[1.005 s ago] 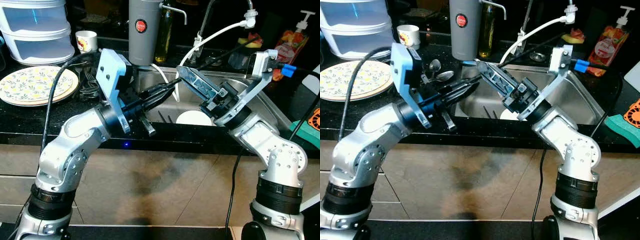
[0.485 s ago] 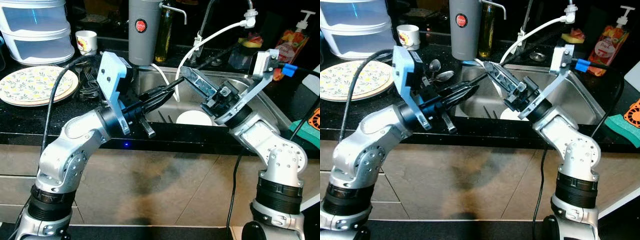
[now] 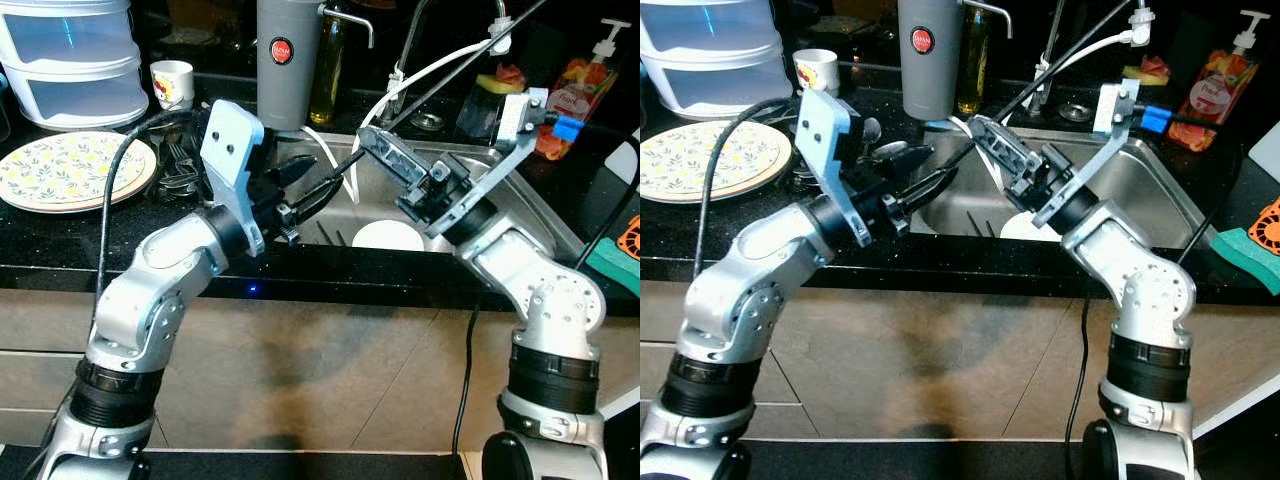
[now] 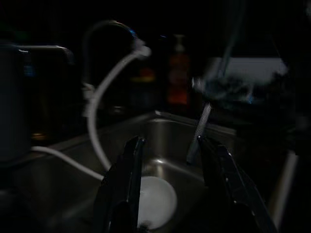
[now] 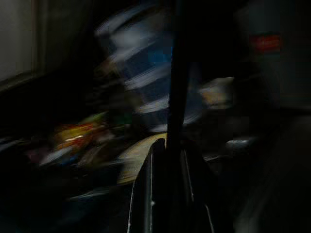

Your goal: Kitchen organization

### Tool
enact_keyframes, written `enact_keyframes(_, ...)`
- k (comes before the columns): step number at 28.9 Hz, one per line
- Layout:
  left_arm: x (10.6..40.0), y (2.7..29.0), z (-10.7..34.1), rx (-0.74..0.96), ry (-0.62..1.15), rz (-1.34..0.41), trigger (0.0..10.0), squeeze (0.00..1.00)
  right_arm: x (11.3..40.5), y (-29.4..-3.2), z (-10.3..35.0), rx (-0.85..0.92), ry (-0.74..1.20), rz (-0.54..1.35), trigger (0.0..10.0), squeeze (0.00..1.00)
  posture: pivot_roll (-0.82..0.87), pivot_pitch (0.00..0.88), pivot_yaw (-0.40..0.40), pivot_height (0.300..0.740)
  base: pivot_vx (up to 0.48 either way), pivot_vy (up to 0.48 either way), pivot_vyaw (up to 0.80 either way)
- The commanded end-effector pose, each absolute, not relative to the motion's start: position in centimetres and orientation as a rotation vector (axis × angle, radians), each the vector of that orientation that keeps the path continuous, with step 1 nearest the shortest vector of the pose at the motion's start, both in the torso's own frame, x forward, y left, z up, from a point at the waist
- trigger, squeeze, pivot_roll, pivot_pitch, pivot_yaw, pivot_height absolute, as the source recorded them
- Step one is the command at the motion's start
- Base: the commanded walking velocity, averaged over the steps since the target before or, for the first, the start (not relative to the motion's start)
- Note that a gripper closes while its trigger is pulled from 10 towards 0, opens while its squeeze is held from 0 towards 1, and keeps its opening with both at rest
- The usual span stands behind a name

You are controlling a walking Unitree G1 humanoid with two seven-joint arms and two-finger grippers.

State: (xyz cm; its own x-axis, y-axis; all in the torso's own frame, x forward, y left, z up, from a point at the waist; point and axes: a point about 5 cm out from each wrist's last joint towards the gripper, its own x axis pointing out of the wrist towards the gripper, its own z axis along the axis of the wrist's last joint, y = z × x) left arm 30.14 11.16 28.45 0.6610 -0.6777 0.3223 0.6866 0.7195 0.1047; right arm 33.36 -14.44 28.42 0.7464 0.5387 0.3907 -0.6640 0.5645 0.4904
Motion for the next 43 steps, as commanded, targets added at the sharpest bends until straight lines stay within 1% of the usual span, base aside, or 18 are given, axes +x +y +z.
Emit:
enact_keyframes(1,30.0,11.7,28.7,-0.037,-0.353,-0.774,10.0,0.00,36.2,-16.6,27.6,0.578,-0.193,0.420,10.0,0.00,0.07,0.000,-0.092,0.740,0.000,0.000,0.00)
enact_keyframes(2,30.0,11.7,28.7,-0.037,-0.353,-0.774,10.0,0.00,36.2,-16.6,27.6,0.578,-0.193,0.420,10.0,0.00,0.07,0.000,-0.092,0.740,0.000,0.000,0.00)
enact_keyframes(4,30.8,12.3,27.9,0.004,-0.287,-0.698,10.0,0.00,38.7,-17.9,25.8,0.475,-0.100,0.188,10.0,0.00,0.08,0.000,-0.097,0.740,0.000,0.000,0.00)
enact_keyframes(6,33.0,13.3,26.3,0.065,-0.166,-0.519,10.0,0.00,40.0,-17.8,23.5,0.301,0.018,0.056,10.0,0.00,0.09,0.000,-0.102,0.740,0.000,0.000,0.00)
enact_keyframes(9,33.6,13.6,25.9,0.077,-0.127,-0.468,10.0,0.00,40.3,-17.7,22.9,0.253,0.044,0.033,10.0,0.00,0.09,0.000,-0.102,0.740,0.000,0.000,0.00)
enact_keyframes(10,34.5,14.1,25.1,0.142,-0.068,-0.388,10.0,0.00,40.5,-17.2,21.9,0.187,0.084,0.029,10.0,0.11,0.11,0.000,-0.109,0.740,0.000,0.000,0.00)
enact_keyframes(11,34.5,14.1,25.1,0.142,-0.068,-0.388,10.0,0.00,40.5,-17.2,21.9,0.187,0.084,0.029,10.0,0.11,0.11,0.000,-0.109,0.740,0.000,0.000,0.00)
enact_keyframes(12,35.3,14.5,24.0,0.309,-0.009,-0.314,10.0,0.00,40.6,-16.6,20.4,0.132,0.143,0.023,10.0,1.00,0.12,0.000,-0.114,0.740,0.000,0.000,0.00)
enact_keyframes(13,35.3,14.5,24.0,0.309,-0.009,-0.314,10.0,0.00,40.6,-16.6,20.4,0.132,0.143,0.023,10.0,1.00,0.12,0.000,-0.114,0.740,0.000,0.000,0.00)
enact_keyframes(14,35.6,15.0,23.9,0.455,0.000,-0.279,10.0,0.00,40.5,-15.7,19.6,0.077,0.152,0.045,10.0,1.00,0.13,0.000,-0.114,0.740,0.000,0.000,0.00)
enact_keyframes(16,35.8,15.4,24.0,0.578,-0.008,-0.267,10.0,0.00,40.5,-15.0,19.5,0.043,0.142,0.066,10.0,1.00,0.13,0.000,-0.115,0.740,0.000,0.000,0.00)
enact_keyframes(17,35.8,15.4,24.0,0.578,-0.008,-0.267,10.0,0.00,40.5,-15.0,19.5,0.043,0.142,0.066,10.0,1.00,0.13,0.000,-0.115,0.740,0.000,0.000,0.00)
enact_keyframes(18,35.7,15.7,24.3,0.665,-0.015,-0.286,10.0,0.00,40.6,-14.5,20.0,0.028,0.088,0.090,10.0,0.00,0.12,0.000,-0.109,0.740,0.000,0.000,0.00)
enact_keyframes(22,35.2,16.1,24.7,0.823,-0.011,-0.374,10.0,0.00,40.5,-14.4,21.6,0.038,-0.015,0.117,10.0,0.00,0.11,0.000,-0.099,0.740,0.000,0.000,0.00)
enact_keyframes(24,33.9,16.0,24.7,0.952,0.008,-0.491,10.0,0.00,40.1,-15.5,22.7,0.056,-0.085,0.098,10.0,0.00,0.09,0.000,-0.076,0.740,0.000,0.000,0.00)
enact_keyframes(31,32.1,15.5,24.7,0.991,0.035,-0.632,10.0,0.00,39.8,-16.7,22.6,0.058,-0.119,0.055,10.0,0.00,0.07,0.003,-0.061,0.740,0.000,0.000,0.00)
enact_keyframes(36,32.3,16.0,23.5,1.006,0.096,-0.651,10.0,0.00,39.8,-16.6,22.2,0.056,-0.121,0.059,10.0,0.00,0.07,0.004,-0.064,0.740,0.000,0.000,0.00)
enact_keyframes(43,35.1,17.0,21.5,1.037,0.201,-0.535,10.0,0.00,39.6,-16.0,22.7,0.058,-0.143,0.083,10.0,0.00,0.06,0.007,-0.072,0.740,0.000,0.000,0.00)
